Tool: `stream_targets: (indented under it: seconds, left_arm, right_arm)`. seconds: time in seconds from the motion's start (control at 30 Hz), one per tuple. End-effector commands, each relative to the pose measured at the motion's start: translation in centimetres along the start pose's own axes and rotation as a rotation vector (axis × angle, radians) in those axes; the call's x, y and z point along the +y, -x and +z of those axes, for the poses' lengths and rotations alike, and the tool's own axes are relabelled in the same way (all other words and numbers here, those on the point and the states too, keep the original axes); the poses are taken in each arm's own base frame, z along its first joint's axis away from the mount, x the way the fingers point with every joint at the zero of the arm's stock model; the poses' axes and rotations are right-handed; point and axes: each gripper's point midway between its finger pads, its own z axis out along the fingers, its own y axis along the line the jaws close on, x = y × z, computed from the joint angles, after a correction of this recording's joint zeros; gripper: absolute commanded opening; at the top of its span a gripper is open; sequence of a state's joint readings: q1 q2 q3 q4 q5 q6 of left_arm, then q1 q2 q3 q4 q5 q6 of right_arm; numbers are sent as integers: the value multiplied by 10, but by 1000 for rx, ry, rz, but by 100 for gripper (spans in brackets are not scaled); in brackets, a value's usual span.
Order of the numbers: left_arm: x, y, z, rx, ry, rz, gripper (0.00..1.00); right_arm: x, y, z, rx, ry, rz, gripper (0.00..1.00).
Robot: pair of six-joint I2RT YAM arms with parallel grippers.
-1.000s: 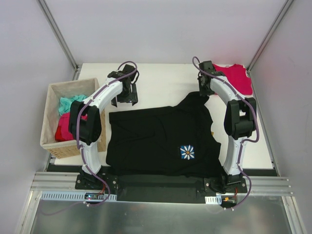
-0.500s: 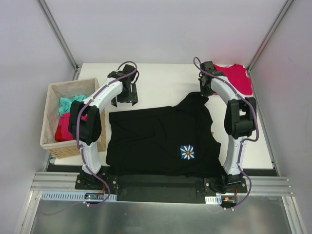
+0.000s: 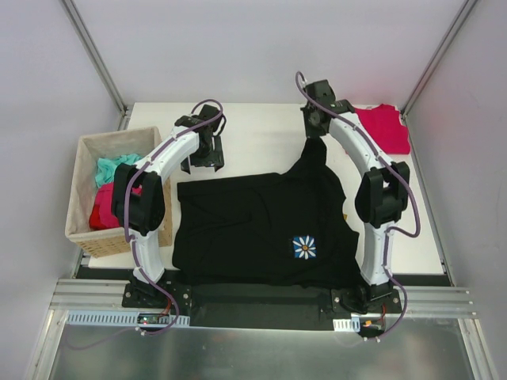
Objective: Fold and stack the t-shirts
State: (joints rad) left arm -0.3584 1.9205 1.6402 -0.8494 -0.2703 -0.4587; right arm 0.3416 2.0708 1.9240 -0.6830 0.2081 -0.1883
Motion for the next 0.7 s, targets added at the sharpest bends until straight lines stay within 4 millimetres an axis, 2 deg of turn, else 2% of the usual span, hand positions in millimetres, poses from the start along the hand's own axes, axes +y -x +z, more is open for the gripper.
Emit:
stream_targets:
  seconds: [0.0,0.03,0.07,0.13,0.17,0.23,0.3,0.33,0.37,0.4,0.43,0.47,0.53,0.6,0.63,0.67]
  left_arm:
    - [5,6,-9,-27,4,5,83]
    - [5,6,-9,-26,6,7,83]
    - [6,5,-8,-24,8,6,83]
    - [6,6,-10,-28,6,7,83]
    - [6,5,-10,-27,7,8,83]
    - [6,5,-10,-28,9,8,83]
    - [6,4,-9,-25,7,9,83]
    - [6,4,-9,-22,4,11,83]
    - [5,3,-9,-20,4,11,83]
    - [5,3,-9,-20,4,11,83]
    - [5,3,-8,-20,2,10,83]
    - [5,3,-8,-19,1,10,83]
    - [4,3,-9,-18,0,10,83]
    - [4,3,-8,-18,-2,11,83]
    - [4,3,-9,-19,-3,9,83]
    - [2,3,-10,-20,-6,12,83]
  right_arm:
    - [13,51,-26,-103,33,17,1]
    - [15,50,-17,-84,26,14,1]
    - [15,68,-23,-129,28,27,1]
    - [12,75,-16,-139,7,46,1]
    - [14,76,-6,-135,8,49,1]
    - [14,74,7,-123,9,71,1]
    - [17,61,30,-84,5,66,1]
    - [16,56,36,-63,-4,69,26]
    - [15,50,43,-45,-11,69,47]
    - [14,39,53,-15,-27,66,64]
    - [11,34,57,0,-37,67,86]
    - [9,31,60,10,-45,67,93]
    - [6,25,61,24,-59,64,100]
    - [3,25,55,20,-67,64,100]
    - [1,31,40,-4,-61,68,100]
    - [2,31,33,-10,-56,67,100]
